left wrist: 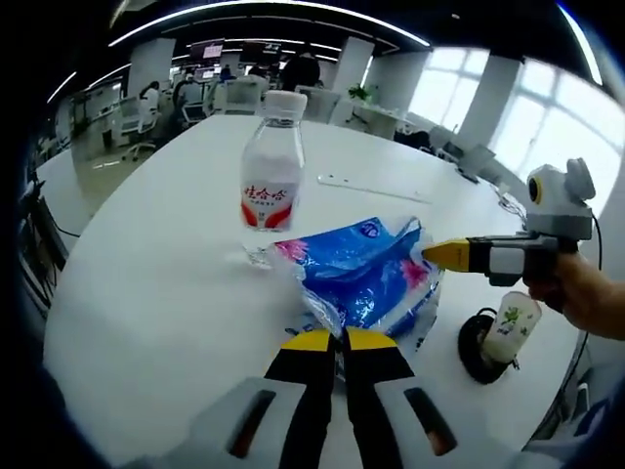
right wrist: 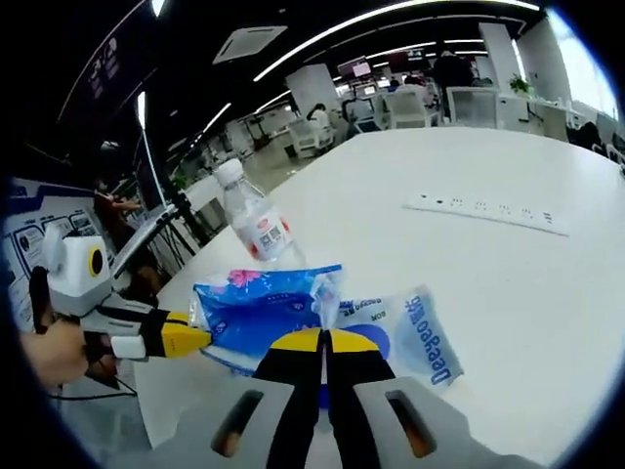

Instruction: Arrange the tabletop items into an orderly group along one side of the table until the central work area is clear of visible clutter.

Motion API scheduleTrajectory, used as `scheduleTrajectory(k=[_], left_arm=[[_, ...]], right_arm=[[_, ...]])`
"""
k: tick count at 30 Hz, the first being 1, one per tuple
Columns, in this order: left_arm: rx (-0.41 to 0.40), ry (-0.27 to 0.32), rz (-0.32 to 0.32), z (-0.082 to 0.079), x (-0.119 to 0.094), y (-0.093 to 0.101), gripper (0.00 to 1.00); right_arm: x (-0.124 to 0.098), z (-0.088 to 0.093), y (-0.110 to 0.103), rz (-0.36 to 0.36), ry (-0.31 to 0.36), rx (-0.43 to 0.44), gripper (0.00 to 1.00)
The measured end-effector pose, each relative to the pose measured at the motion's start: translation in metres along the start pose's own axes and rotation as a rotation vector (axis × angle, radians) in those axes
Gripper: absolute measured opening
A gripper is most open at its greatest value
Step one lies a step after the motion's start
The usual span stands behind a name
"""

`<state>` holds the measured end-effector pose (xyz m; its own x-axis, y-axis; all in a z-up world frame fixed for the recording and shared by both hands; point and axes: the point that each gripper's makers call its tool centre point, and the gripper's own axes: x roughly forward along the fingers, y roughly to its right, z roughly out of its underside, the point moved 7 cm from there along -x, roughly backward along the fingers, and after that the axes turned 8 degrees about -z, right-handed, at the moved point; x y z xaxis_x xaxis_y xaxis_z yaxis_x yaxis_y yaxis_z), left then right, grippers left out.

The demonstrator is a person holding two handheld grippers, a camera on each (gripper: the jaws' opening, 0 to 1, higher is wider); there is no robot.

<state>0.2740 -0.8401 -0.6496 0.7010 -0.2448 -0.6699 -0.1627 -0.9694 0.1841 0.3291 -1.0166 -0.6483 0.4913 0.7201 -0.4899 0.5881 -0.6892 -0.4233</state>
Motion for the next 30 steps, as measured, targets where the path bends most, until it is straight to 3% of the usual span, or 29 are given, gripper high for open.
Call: scheduleTrajectory(k=[14, 30], left_arm=[[0.072, 0.007, 0.070, -0.018, 0.007, 0.054, 0.02], [0.144, 0.005, 0.136, -0.025, 0.018, 0.099, 0.02]], right_arm=[[-0.059, -0.005, 0.030, 0.063, 0.074, 0.032, 0.00], [-0.103, 0.000, 0.054, 0.127, 0.116, 0.065, 0.00]])
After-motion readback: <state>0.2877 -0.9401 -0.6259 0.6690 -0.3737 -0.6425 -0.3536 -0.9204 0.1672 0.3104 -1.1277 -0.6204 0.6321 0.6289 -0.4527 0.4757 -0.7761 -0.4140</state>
